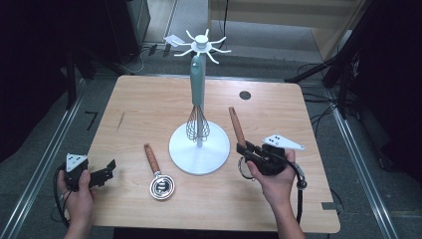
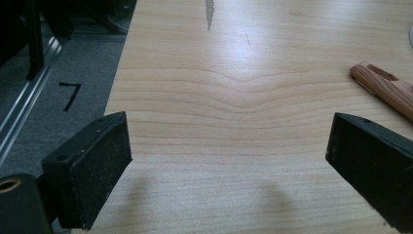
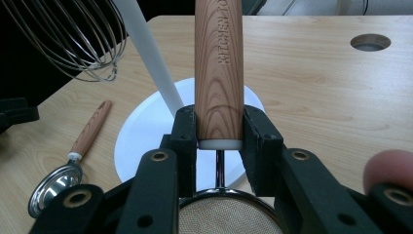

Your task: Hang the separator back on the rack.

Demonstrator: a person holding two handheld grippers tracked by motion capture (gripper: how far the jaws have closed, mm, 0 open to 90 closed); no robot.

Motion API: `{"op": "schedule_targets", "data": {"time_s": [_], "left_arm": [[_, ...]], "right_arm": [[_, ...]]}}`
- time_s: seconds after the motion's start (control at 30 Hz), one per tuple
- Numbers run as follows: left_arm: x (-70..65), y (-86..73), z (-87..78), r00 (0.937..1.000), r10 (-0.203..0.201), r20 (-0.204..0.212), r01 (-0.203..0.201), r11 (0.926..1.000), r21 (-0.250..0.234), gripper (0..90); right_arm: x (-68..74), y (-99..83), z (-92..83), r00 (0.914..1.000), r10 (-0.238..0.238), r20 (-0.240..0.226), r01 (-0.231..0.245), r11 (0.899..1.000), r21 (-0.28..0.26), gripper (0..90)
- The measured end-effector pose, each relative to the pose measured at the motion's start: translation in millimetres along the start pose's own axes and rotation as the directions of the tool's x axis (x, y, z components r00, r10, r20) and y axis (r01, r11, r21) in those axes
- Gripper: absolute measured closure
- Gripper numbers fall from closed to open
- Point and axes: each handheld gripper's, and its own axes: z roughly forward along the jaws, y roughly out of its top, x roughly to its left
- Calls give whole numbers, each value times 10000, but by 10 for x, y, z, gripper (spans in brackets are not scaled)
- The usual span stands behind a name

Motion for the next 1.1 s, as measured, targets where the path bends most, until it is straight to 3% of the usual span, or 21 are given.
{"op": "schedule_targets", "data": {"time_s": [0.63, 1.1], "left_arm": [[-2, 0, 0, 10000, 1, -24, -1, 10000, -2, 29], [-3, 0, -1, 10000, 7, -26, -7, 10000, -3, 30]], "right_arm": [[129, 73, -122, 9999, -171, -27, 169, 9974, -697, 709], [225, 130, -196, 9989, -328, -332, 296, 9952, -932, 708]]}}
